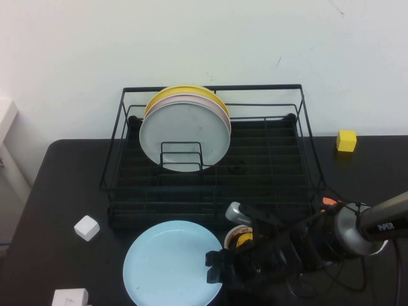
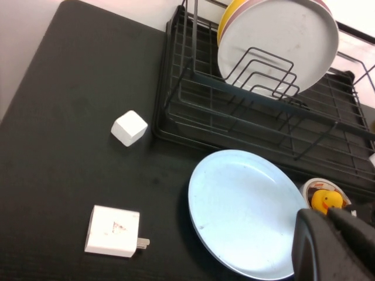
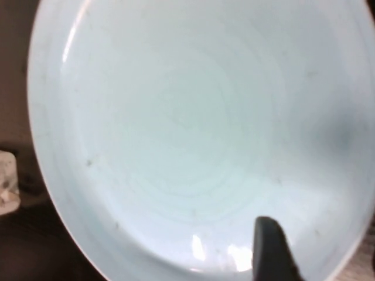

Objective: Place plate on rack
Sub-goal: Pick up the plate from the table

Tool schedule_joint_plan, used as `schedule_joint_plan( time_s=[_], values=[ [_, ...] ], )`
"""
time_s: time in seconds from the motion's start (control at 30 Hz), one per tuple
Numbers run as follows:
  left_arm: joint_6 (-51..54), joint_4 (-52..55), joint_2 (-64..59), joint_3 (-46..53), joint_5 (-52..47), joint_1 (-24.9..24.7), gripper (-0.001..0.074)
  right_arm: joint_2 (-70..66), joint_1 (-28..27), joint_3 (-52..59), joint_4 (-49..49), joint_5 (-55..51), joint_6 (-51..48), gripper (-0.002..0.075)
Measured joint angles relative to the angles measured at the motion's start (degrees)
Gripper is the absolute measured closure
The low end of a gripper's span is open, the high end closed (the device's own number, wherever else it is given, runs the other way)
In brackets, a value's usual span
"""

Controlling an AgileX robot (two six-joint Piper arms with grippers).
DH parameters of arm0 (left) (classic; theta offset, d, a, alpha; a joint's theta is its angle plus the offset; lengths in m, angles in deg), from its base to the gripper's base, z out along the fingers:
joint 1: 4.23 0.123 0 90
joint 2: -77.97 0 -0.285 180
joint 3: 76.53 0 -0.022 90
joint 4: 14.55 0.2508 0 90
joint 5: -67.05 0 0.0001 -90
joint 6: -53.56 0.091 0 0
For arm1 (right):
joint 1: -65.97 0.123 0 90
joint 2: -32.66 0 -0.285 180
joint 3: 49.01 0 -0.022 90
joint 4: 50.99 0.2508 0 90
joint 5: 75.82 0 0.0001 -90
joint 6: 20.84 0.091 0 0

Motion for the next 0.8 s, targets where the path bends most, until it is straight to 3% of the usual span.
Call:
schedule_joint_plan(
  time_s=[0.6, 0.8],
  values=[
    [0.2, 0.4, 0.0, 0.0, 0.0, 0.0, 0.0736, -4.3, 0.0, -2.8, 0.1, -2.9, 6.0, 0.0593],
    [-0.1, -1.0, 0.0, 0.0, 0.0, 0.0, 0.0736, -4.6, 0.0, -3.1, 0.2, -4.5, -1.0, 0.0706]
  ],
)
